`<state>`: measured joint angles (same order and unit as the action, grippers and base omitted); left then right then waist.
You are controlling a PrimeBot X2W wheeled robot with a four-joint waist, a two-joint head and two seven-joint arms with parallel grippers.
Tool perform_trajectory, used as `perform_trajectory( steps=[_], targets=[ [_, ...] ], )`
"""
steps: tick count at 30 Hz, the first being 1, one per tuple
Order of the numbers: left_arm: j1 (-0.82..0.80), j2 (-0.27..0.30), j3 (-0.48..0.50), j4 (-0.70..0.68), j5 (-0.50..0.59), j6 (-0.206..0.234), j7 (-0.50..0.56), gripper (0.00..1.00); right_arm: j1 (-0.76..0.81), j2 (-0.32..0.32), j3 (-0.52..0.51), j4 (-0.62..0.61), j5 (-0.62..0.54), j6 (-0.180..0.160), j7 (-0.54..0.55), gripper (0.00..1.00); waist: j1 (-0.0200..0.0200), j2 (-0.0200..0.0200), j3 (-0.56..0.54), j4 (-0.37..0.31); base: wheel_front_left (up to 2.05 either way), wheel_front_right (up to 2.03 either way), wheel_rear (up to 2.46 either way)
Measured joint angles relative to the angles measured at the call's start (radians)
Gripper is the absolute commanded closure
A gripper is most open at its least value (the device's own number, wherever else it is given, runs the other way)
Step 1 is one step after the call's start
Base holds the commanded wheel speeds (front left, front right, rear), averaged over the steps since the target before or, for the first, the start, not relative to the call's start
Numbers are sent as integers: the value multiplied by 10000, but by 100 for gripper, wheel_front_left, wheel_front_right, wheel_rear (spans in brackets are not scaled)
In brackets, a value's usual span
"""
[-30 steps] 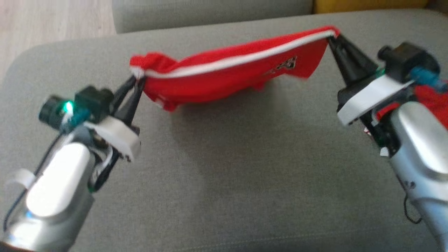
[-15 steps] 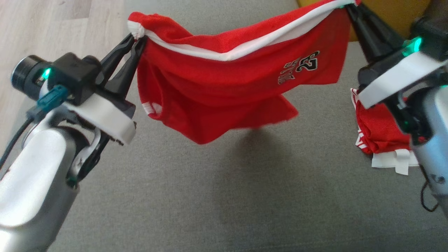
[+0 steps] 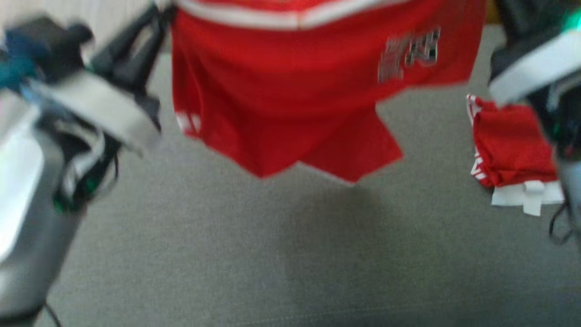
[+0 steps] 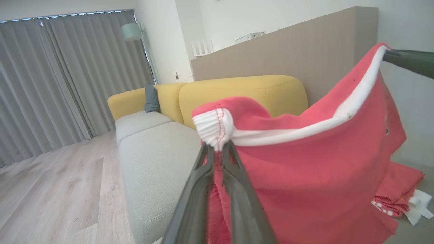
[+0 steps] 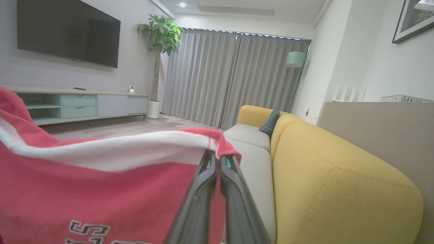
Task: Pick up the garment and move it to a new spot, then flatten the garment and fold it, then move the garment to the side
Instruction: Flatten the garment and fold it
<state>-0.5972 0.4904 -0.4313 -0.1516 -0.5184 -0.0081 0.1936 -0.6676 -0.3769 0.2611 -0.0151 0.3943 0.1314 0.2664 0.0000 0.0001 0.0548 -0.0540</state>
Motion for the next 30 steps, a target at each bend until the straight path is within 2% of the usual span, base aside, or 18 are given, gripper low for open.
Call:
perform_trajectory(
  steps=[3, 6, 10, 12, 13, 18, 22, 26, 30],
  targets=[
    [-1575, -389, 96, 1241, -127, -267, -29, 100, -1592, 8, 211, 803, -165, 0, -58, 100, 0, 0, 606, 9, 0, 0, 0],
    [-3455, -857, 192, 2846, -33, -462, -445, 100, -3536, 46, 623, 2084, -443, 2, -698, 100, 0, 0, 1318, 23, 0, 0, 0],
    [-5810, -1475, 497, 5022, 426, -443, -1707, 100, -5803, 387, 698, 4138, -936, 2, -2157, 100, 3, -1, 2291, 49, 0, 0, 0],
    [-6652, -1781, 596, 5927, 539, -443, -2418, 100, -6531, 681, 545, 5097, -1175, 2, -2936, 100, 3, -1, 2730, 75, 0, 0, 0],
    [-7082, -2077, 591, 6748, 612, -451, -3010, 100, -6880, 982, 441, 5965, -1367, 2, -3595, 100, 4, -1, 3079, 121, 0, 0, 0],
    [-6804, -2602, 295, 8224, 610, -725, -3758, 100, -6631, 1450, 489, 7628, -1421, 2, -4226, 100, 5, -1, 3387, 332, 0, 0, 0],
    [-5902, -2957, -196, 9179, 612, -963, -4172, 100, -5755, 1517, 995, 8824, -1233, 2, -4546, 100, 2, -1, 3377, 545, 0, 0, 0],
    [-4634, -3231, -763, 9720, 704, -1089, -4393, 100, -4650, 1528, 1858, 9681, -855, 2, -4690, 100, 1, -1, 3179, 644, 0, 0, 0],
    [-3259, -3212, -1363, 9795, 966, -1162, -4429, 100, -3731, 1444, 2901, 10050, -314, 2, -4713, 100, 0, -1, 2841, 697, 0, 0, 0]
  ],
)
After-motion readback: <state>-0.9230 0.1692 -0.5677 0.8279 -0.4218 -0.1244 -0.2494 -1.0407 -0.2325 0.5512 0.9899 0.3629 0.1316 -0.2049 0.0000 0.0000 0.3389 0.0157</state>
